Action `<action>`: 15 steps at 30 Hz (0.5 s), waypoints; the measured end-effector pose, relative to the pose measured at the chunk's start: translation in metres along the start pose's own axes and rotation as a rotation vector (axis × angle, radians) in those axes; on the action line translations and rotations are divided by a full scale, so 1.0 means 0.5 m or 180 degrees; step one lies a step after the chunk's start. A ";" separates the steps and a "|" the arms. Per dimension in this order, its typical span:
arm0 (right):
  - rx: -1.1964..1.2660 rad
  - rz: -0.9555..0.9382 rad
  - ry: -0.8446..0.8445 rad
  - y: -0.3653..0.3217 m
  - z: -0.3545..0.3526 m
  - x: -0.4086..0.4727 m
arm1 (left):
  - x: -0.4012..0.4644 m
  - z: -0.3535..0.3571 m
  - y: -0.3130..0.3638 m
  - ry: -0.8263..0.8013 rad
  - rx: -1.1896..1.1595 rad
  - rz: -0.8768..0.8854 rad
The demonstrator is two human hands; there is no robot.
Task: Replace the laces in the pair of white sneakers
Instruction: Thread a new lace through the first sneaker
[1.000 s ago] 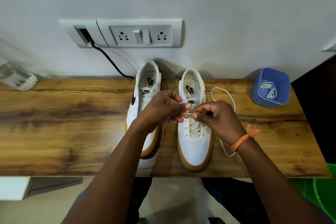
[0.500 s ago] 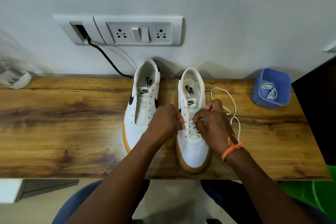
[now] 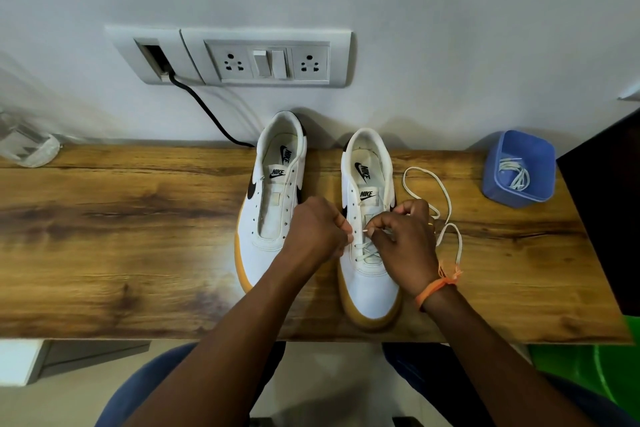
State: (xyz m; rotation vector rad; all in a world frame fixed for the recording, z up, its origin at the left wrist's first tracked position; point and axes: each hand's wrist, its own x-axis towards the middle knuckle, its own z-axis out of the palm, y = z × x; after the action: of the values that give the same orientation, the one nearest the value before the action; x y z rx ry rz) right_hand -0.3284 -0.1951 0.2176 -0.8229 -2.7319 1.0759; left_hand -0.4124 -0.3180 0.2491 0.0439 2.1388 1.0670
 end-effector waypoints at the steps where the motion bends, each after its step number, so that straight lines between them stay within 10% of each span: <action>1: 0.0053 0.0036 -0.0078 0.000 0.000 0.000 | 0.000 0.000 0.000 -0.0008 -0.0018 -0.0015; 15: -0.0218 0.0199 -0.0544 -0.006 -0.005 0.004 | 0.002 -0.016 -0.009 -0.0026 0.0328 0.0471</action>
State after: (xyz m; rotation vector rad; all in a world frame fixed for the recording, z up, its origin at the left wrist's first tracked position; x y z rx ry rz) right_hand -0.3308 -0.1941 0.2212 -0.8693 -2.9169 1.1192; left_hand -0.4166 -0.3259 0.2485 0.2582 2.2091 1.0367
